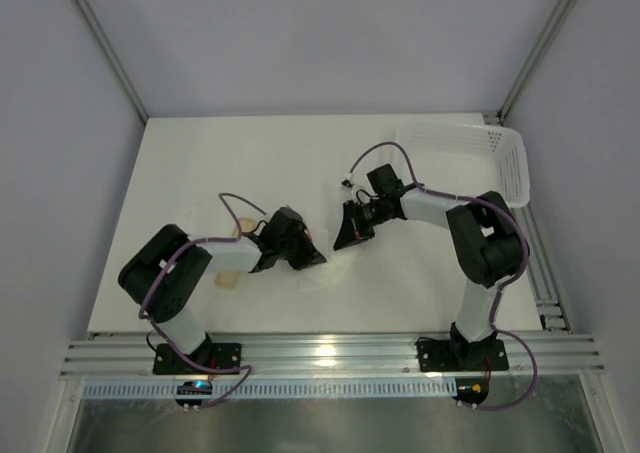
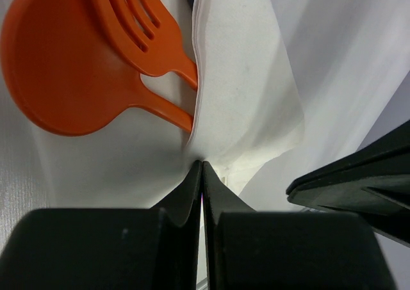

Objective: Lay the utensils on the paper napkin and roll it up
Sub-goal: Roll the napkin at the center of the board.

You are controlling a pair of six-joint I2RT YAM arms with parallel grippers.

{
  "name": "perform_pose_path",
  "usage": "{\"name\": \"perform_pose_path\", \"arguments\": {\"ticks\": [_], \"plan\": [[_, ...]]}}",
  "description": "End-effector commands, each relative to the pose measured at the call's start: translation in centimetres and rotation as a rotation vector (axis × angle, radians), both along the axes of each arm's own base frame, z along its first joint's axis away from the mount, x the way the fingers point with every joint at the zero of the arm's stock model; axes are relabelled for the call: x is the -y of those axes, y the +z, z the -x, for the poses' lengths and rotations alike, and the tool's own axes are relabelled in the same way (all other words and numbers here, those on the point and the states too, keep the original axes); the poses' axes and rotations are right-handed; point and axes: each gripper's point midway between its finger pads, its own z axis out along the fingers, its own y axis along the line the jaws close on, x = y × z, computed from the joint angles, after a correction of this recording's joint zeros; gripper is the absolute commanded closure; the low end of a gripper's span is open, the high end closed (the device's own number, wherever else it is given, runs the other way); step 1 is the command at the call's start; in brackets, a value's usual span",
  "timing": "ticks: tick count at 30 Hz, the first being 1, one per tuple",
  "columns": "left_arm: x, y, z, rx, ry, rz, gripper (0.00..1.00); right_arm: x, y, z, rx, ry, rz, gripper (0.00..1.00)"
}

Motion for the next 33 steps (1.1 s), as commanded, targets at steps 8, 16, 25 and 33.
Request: {"name": "perform_pose_path", "arguments": {"ticks": [8,16,25,33], "plan": [[-1.6,-1.3,0.4,-0.031,0.034,-0.084,1.00,-1.7,-2.5,-1.4,-0.015,0.027,-0.055,0.96],[-1.8,-1.2,0.6,-0.030,0.035,-0.097,1.00,-1.8,-4.5,-2.5,-0.028,0.022,-0.012,0.96],[-2.0,-1.4,1.1,-0.032,0.035,-0.106,1.00,-1.8,-6.1,-3.8,-0.031,0.031,0.052,0.96],[-1.3,0.0,0.5,0.012,-0.007,-0.149,1.00,-1.6,-7.4,-3.8,-0.035,0.048,0.090,0.96]]}}
